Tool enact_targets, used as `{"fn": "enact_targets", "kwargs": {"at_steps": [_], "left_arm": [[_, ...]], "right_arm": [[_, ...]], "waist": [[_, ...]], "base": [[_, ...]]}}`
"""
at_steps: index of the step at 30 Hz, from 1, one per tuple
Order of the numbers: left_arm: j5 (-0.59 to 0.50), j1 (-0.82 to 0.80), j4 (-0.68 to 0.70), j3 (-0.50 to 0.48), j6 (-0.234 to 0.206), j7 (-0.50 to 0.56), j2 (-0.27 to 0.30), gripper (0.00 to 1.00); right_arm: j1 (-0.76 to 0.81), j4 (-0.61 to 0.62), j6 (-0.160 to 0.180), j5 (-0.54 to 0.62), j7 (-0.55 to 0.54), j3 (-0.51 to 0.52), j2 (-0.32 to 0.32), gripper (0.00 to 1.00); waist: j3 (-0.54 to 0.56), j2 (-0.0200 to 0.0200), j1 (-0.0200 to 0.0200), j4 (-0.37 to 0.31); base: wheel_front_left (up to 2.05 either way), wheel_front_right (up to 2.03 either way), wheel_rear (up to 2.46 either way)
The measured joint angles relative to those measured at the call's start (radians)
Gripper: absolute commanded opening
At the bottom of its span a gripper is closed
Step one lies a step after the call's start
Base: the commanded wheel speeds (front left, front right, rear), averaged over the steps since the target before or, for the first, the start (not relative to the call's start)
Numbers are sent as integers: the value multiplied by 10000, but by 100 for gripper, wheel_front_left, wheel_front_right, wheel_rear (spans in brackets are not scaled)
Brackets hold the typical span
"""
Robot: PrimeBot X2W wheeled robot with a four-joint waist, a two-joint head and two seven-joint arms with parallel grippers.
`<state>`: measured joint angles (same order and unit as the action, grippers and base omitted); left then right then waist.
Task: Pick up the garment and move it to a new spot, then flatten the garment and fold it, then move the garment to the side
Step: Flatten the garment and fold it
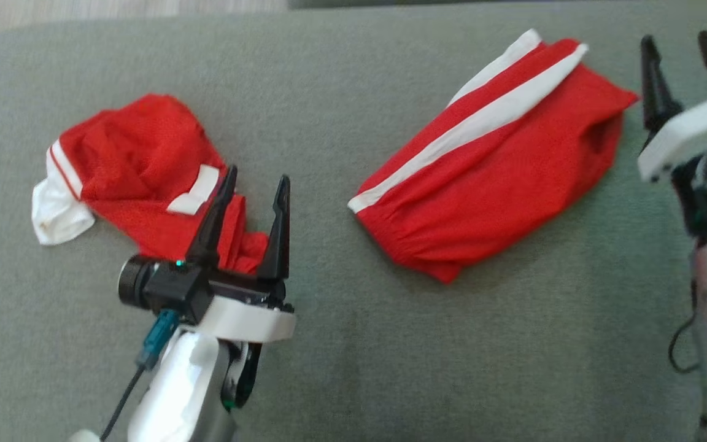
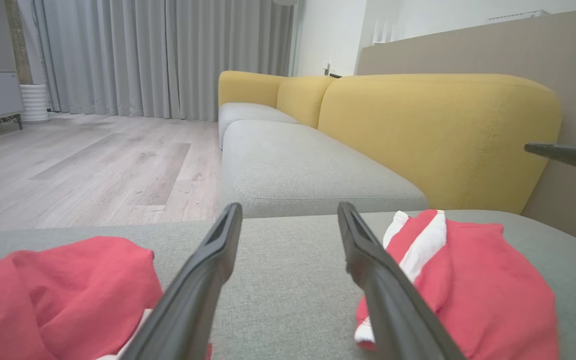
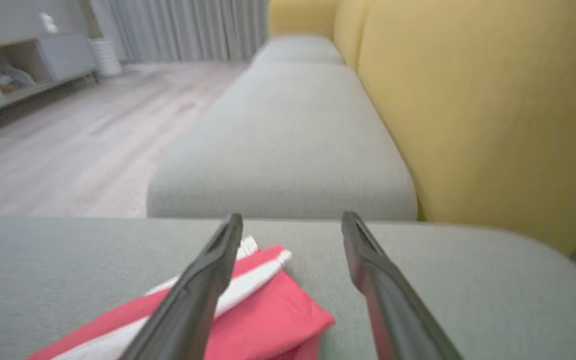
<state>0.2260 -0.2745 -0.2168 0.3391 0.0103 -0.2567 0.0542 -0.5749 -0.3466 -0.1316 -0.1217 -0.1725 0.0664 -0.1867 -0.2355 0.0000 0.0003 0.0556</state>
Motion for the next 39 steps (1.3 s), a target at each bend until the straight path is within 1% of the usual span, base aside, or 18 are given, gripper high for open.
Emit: {"fn": "enact_targets", "kwargs": {"at_steps": [2, 5, 9, 11, 15, 22, 23, 24, 28, 31, 36, 39], "left_arm": [[-4, -197, -4, 6, 4, 0, -27, 100], [-75, -394, -17, 35, 92, 0, -46, 100], [-75, -502, -40, 134, 136, 0, -65, 100], [-73, -505, -48, 163, 136, 0, -75, 100], [-52, -551, -40, 219, 102, 0, -79, 100], [-40, -790, 0, 261, 63, 0, -92, 100], [-38, -802, 2, 259, 61, -2, -96, 100], [-40, -802, 4, 257, 61, -2, -96, 100], [-40, -796, 2, 209, -13, -2, -104, 100], [-42, -779, -6, 159, -13, -2, -109, 100], [-44, -678, -8, 98, -12, -2, -111, 100], [-46, -608, -10, 48, -10, -2, -107, 100]], "right_arm": [[-679, -1018, 0, 2, -604, 382, -19, 100], [-1377, -2506, 0, 311, -1212, 980, -217, 100], [-2081, -4100, 0, 874, -1643, 1484, -552, 100], [-2363, -4688, 0, 1057, -1732, 1647, -665, 100], [-2738, -5613, 0, 1264, -1737, 1647, -732, 100], [-3448, -6546, 0, 1394, -1739, 1016, -993, 100], [-3503, -6638, 0, 1371, -1728, 920, -1003, 65], [-3549, -6711, 0, 1277, -1701, 838, -1007, 0], [-3601, -6964, 0, 851, -1292, 476, -1016, 0], [-3569, -7175, 0, 606, -951, 531, -1246, 0], [-3537, -7323, 0, 518, -301, 1122, -2077, 0], [-3320, -7499, 0, 788, -15, 1988, -2412, 0]], "waist": [[-257, 0, 0, 167], [-558, 0, 0, 479], [-879, 0, 0, 903], [-1010, 0, -1, 1089], [-1256, 0, -1, 1333], [-1560, 0, -2, 1461], [-1574, 0, -3, 1452], [-1580, 0, -3, 1436], [-1503, 0, -3, 1289], [-1365, 0, -2, 1138], [-1058, 0, -2, 848], [-869, 0, -3, 671]], "base": [[0, 0, 0], [0, 0, 0], [0, 0, 0], [0, 0, 0], [0, 0, 0], [0, 0, 0], [0, 0, 0], [0, 0, 0], [0, 0, 0], [0, 0, 0], [0, 0, 0], [0, 0, 0]]}}
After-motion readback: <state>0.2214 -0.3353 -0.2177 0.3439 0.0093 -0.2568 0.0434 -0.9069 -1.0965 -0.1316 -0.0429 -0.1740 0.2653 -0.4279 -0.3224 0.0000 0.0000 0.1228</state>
